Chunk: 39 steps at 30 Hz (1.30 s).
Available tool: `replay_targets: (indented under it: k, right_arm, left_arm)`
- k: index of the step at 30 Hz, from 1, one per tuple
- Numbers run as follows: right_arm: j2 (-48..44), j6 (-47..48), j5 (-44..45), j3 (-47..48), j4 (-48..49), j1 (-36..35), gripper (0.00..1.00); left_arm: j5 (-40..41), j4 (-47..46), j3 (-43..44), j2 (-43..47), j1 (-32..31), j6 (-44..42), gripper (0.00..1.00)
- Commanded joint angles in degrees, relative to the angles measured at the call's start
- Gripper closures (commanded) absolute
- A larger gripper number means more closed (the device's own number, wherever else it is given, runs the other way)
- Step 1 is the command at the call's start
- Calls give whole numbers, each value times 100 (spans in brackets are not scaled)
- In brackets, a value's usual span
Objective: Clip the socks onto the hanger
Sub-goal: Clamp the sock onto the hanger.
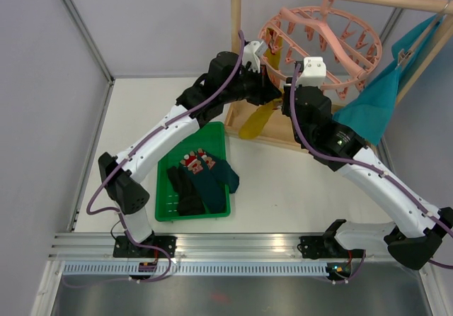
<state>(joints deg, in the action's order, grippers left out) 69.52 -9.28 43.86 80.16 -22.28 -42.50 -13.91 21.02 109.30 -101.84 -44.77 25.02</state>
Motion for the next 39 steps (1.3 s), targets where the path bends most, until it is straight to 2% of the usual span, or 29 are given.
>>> replay_targets:
  k: [1,6,9,12,13,15,20,25,31,39]
  right_arm:
    - [-140,-4,114,17,216,23,100]
    - [-140,-39,44,52,198,23,100]
    - [-140,-91,-8,78,137,23,93]
    - [-158,-153,-70,87,75,23,73]
    - [-175,-171,-114,96,58,23,62]
    - [-210,-223,-184,114,-4,23,48]
    - [-342,-346,-623,219,-205,23,27]
    - [-438,-469,-1150,421,-478,23,19]
    - [-843,-566,-1889,422,-628,31,17]
    - [-1511,-522,-1942,254,-830,23,14]
  left_arm:
    - [-217,-352,-49,279,30,240,98]
    - [-261,-388,-101,253,30,267,98]
    - [-270,-396,-101,235,30,276,98]
    - [-287,-405,-84,235,30,267,98]
    - [-288,-414,-84,235,30,250,98]
    - [-288,-379,-66,244,30,250,98]
    - [-252,-370,-84,235,30,232,97]
    - [-147,-361,-101,270,100,249,94]
    - [-129,-317,-154,367,355,249,92]
    - [-217,-151,118,279,794,162,89]
